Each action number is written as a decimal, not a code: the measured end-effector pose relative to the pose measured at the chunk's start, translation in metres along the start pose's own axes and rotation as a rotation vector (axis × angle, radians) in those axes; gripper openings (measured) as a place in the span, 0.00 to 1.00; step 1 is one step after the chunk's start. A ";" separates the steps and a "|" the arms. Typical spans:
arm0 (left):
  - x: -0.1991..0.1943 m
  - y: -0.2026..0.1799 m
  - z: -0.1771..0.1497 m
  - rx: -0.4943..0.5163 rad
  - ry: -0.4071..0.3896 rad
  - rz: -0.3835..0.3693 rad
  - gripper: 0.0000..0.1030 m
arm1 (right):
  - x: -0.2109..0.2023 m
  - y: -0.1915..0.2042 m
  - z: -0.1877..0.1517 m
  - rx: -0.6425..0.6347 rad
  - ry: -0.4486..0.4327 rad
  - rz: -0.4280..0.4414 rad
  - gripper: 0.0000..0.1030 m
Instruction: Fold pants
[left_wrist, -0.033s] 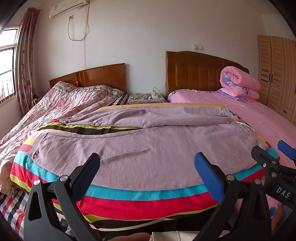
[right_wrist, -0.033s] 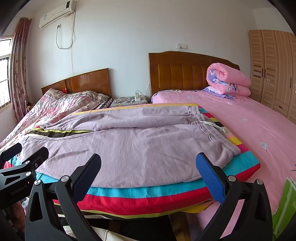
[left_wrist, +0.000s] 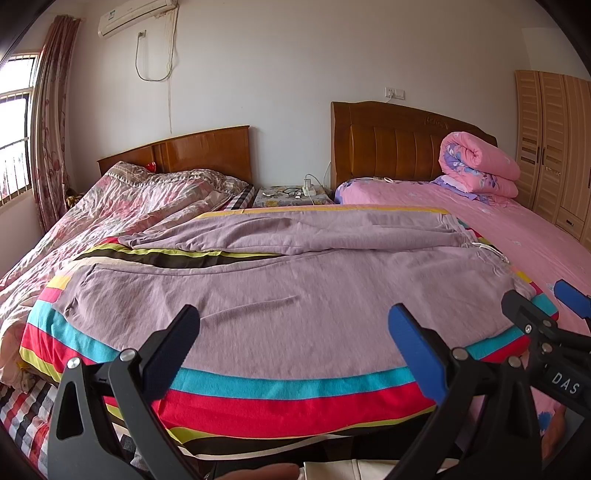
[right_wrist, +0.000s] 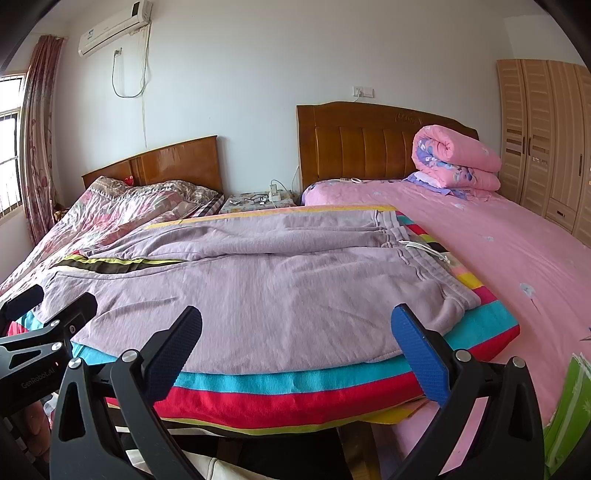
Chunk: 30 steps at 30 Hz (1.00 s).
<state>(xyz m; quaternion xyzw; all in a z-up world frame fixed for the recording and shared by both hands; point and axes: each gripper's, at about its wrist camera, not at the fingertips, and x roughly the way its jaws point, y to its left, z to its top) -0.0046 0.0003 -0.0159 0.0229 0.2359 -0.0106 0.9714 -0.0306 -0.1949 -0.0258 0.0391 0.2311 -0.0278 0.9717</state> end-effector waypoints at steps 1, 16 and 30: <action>0.000 0.000 0.000 -0.001 0.000 0.000 0.99 | 0.000 0.000 0.000 0.000 0.000 0.000 0.96; 0.053 0.011 0.020 0.060 0.093 0.044 0.99 | 0.086 -0.021 0.046 -0.109 0.111 0.051 0.96; 0.310 0.072 0.135 -0.342 0.505 -0.353 0.99 | 0.427 -0.029 0.192 -0.447 0.442 0.360 0.96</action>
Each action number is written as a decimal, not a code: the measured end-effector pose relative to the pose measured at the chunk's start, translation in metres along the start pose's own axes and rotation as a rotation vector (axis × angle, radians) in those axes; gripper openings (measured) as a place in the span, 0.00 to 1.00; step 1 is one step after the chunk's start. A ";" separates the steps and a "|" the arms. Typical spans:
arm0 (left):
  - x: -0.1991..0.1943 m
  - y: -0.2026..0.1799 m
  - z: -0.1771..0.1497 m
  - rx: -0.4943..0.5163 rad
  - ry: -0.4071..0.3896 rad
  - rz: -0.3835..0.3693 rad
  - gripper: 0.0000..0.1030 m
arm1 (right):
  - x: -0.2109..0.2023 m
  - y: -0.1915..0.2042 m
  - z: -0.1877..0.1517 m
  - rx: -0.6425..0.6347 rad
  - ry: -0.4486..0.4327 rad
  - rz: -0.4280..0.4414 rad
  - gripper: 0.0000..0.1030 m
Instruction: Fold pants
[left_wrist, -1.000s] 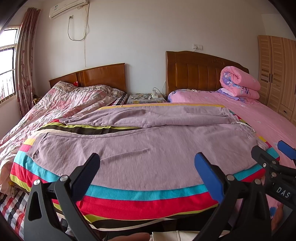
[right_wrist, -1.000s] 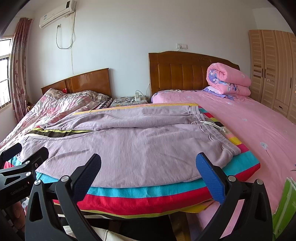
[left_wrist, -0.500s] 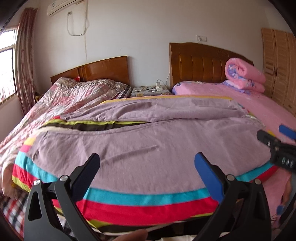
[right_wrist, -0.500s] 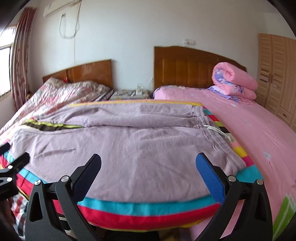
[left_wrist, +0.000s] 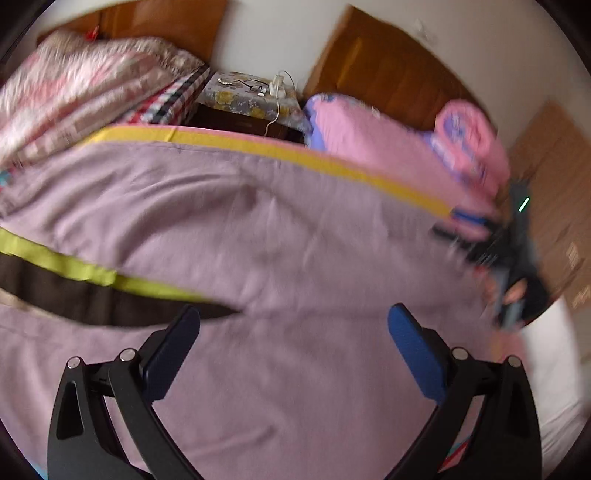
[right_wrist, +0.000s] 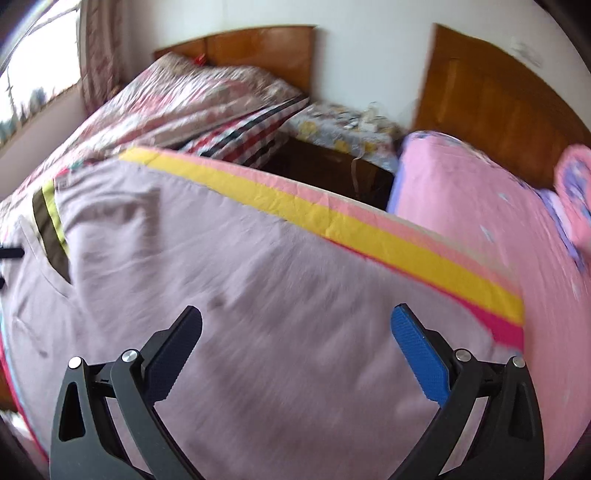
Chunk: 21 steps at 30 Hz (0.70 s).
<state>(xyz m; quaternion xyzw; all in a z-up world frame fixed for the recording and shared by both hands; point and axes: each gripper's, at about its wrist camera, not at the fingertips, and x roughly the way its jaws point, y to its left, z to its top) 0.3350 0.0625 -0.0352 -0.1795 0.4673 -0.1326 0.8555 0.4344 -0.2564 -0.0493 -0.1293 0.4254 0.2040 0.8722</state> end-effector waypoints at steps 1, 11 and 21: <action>0.011 0.006 0.010 -0.060 0.012 -0.006 0.99 | 0.020 -0.006 0.011 -0.041 0.017 0.019 0.96; 0.086 0.016 0.066 -0.116 0.160 0.008 0.98 | 0.118 -0.026 0.056 -0.150 0.150 0.265 0.73; 0.104 0.027 0.088 -0.269 0.194 -0.131 0.93 | 0.018 0.047 0.027 -0.295 -0.067 0.027 0.13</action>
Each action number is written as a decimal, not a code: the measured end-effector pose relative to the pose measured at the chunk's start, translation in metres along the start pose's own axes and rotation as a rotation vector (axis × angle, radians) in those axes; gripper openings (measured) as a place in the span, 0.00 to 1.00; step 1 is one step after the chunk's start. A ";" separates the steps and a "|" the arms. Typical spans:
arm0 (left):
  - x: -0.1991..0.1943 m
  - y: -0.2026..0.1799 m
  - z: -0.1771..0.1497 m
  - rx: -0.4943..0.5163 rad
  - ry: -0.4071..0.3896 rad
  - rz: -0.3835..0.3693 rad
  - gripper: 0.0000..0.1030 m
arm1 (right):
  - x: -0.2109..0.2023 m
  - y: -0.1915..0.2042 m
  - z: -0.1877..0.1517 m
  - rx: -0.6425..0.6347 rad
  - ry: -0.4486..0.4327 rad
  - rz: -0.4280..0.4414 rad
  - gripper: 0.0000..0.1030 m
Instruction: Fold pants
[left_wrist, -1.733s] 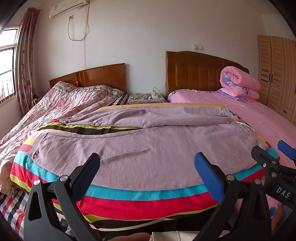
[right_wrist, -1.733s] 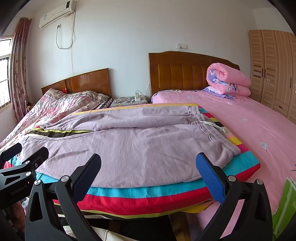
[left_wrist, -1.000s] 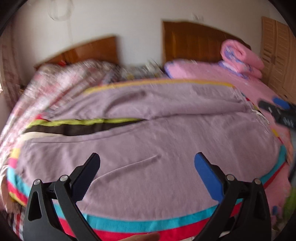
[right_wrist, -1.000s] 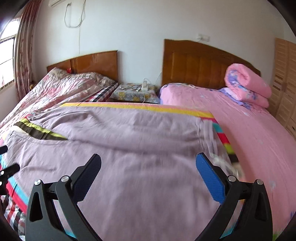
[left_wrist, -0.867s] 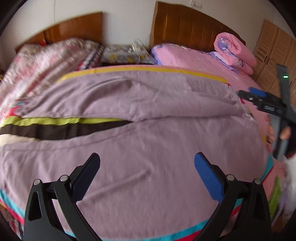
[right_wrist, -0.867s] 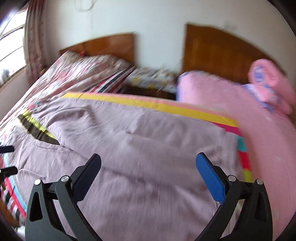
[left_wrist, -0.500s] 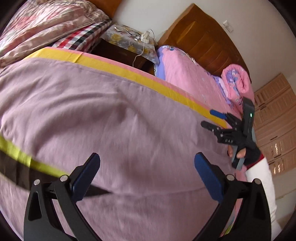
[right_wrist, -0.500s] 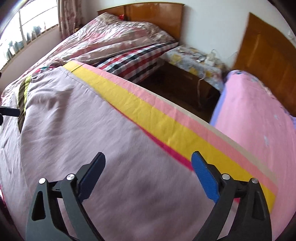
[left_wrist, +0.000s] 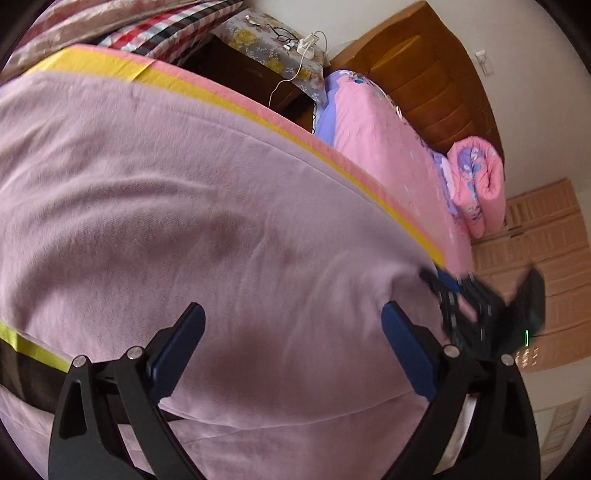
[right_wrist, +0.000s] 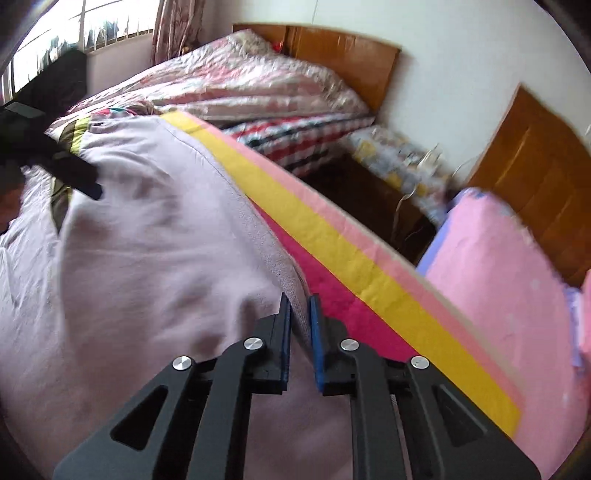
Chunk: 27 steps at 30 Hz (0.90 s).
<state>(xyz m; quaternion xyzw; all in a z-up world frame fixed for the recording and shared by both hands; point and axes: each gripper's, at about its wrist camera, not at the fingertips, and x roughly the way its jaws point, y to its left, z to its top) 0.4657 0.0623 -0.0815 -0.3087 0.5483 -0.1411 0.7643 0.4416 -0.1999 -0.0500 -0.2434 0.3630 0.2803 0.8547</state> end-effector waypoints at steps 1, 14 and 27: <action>-0.001 0.003 0.000 -0.026 -0.009 -0.022 0.93 | -0.022 0.021 -0.004 -0.017 -0.034 -0.036 0.13; -0.029 0.024 -0.087 0.000 -0.074 -0.079 0.16 | -0.121 0.172 -0.123 0.332 -0.145 -0.137 0.28; -0.054 0.067 -0.141 0.033 -0.158 -0.066 0.66 | -0.179 0.078 -0.250 1.230 -0.232 -0.168 0.60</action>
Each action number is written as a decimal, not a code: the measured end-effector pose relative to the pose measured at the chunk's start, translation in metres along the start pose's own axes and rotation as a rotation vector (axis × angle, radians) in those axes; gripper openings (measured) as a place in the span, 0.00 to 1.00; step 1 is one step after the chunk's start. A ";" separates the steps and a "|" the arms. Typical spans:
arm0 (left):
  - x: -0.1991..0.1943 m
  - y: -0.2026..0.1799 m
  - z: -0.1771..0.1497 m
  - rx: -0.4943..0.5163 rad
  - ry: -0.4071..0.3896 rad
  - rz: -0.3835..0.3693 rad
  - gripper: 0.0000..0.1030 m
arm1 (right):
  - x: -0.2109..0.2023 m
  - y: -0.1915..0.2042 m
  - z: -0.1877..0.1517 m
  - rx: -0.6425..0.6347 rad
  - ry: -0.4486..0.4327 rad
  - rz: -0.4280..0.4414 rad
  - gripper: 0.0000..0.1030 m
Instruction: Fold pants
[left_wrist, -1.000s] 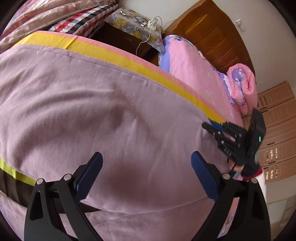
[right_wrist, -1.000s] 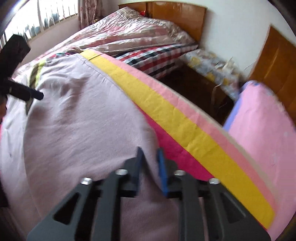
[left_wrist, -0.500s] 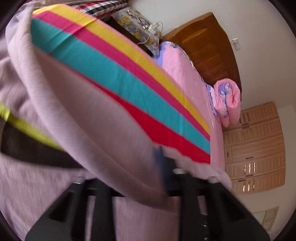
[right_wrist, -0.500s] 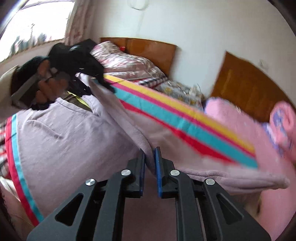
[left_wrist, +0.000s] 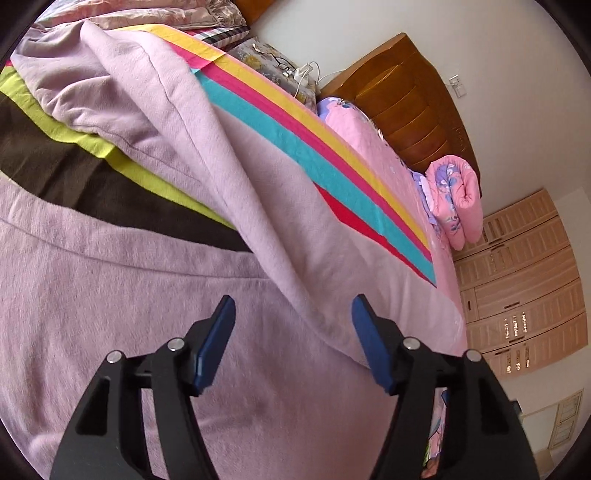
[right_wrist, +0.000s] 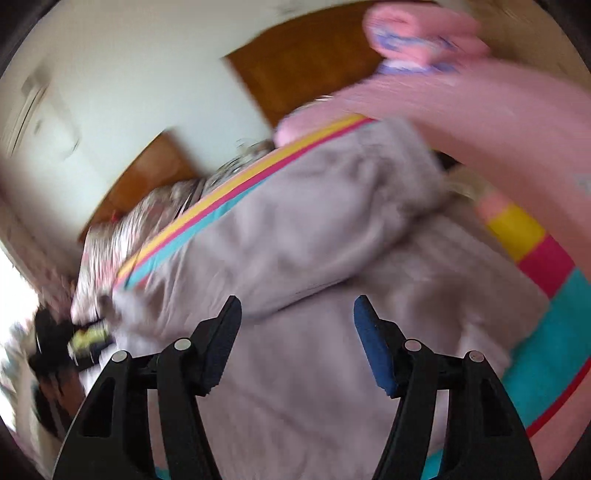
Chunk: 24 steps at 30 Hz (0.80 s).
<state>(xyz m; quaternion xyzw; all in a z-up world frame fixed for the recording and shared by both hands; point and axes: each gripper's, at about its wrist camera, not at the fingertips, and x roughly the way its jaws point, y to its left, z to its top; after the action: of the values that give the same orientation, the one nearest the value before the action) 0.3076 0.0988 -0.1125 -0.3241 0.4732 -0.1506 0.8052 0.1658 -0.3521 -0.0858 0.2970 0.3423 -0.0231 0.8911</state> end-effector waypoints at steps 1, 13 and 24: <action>-0.002 0.003 -0.001 -0.002 -0.002 -0.004 0.67 | 0.005 -0.012 0.008 0.054 0.006 0.015 0.56; -0.017 0.019 0.018 -0.017 -0.021 0.000 0.78 | 0.062 -0.038 0.054 0.158 0.043 -0.033 0.15; 0.003 0.001 0.059 -0.038 0.025 0.136 0.75 | 0.049 -0.057 0.037 0.181 0.082 -0.039 0.19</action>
<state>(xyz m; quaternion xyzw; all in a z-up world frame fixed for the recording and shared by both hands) 0.3594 0.1208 -0.0950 -0.3047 0.5068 -0.0905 0.8013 0.2111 -0.4113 -0.1236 0.3702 0.3808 -0.0589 0.8452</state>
